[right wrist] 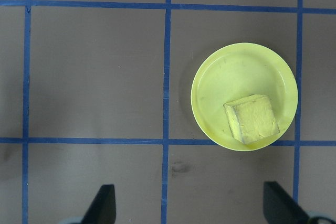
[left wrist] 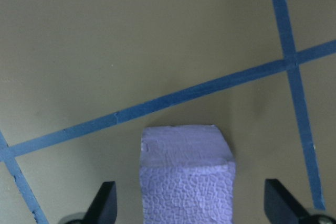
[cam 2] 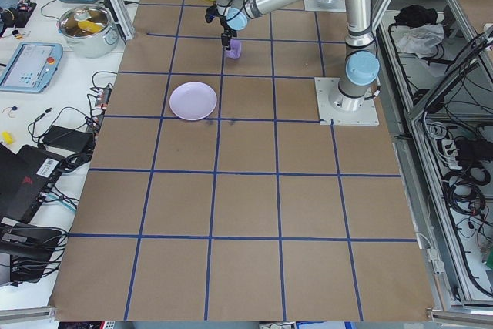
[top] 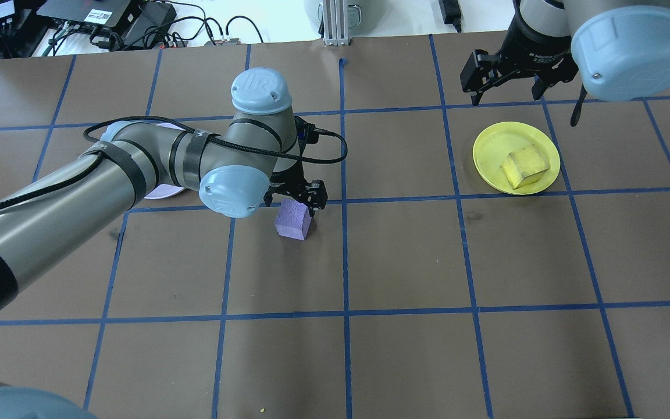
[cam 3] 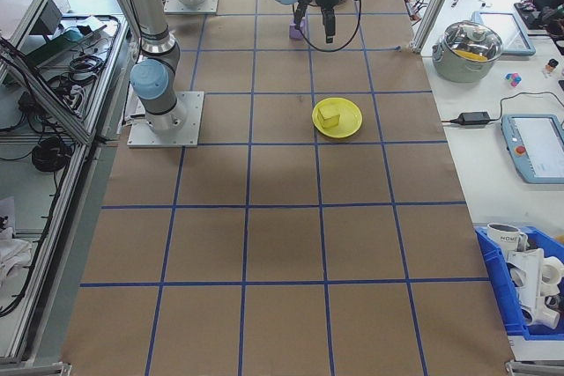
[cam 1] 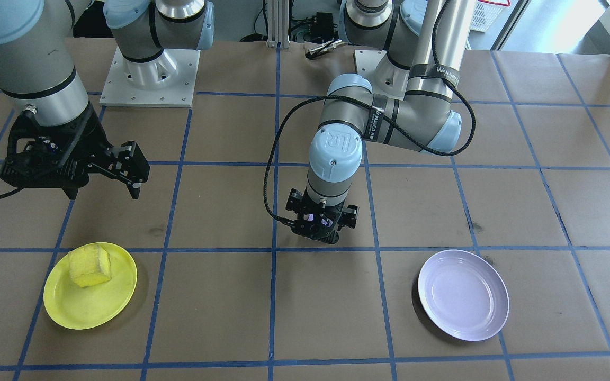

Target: Sort blocks by color into plates

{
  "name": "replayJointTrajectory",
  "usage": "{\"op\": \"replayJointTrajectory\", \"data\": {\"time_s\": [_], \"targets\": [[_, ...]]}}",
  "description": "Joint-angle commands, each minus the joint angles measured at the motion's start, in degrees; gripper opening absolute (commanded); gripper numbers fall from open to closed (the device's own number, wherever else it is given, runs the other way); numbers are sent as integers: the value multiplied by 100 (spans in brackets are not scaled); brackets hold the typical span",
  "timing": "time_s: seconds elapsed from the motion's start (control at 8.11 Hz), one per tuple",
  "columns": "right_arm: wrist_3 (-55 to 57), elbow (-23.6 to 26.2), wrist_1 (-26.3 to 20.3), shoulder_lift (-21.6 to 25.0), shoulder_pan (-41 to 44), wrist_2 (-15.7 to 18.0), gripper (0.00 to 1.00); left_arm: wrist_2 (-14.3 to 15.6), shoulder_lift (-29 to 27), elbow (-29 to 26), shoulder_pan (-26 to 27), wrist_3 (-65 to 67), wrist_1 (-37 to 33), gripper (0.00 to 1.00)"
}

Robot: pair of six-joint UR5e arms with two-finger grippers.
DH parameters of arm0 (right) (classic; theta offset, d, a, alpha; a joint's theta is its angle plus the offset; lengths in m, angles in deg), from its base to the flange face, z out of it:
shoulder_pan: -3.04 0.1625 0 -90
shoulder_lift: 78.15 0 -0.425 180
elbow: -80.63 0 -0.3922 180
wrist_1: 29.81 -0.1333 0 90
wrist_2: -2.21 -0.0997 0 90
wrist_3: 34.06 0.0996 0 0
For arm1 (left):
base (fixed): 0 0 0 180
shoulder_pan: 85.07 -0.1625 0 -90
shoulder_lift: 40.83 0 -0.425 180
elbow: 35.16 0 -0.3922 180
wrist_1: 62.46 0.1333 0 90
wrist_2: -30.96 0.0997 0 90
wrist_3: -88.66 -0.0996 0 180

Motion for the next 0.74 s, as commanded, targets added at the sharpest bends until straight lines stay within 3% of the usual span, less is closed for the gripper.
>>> {"op": "replayJointTrajectory", "data": {"time_s": [0.0,0.49,0.62], "targets": [[-5,9,15,-5,0,7,100,13,-28,56,18,-61,16,100],[-57,9,59,-14,-9,15,100,13,-72,188,9,9,68,100],[-57,9,59,-14,-9,15,100,4,-98,188,9,27,173,92]]}}
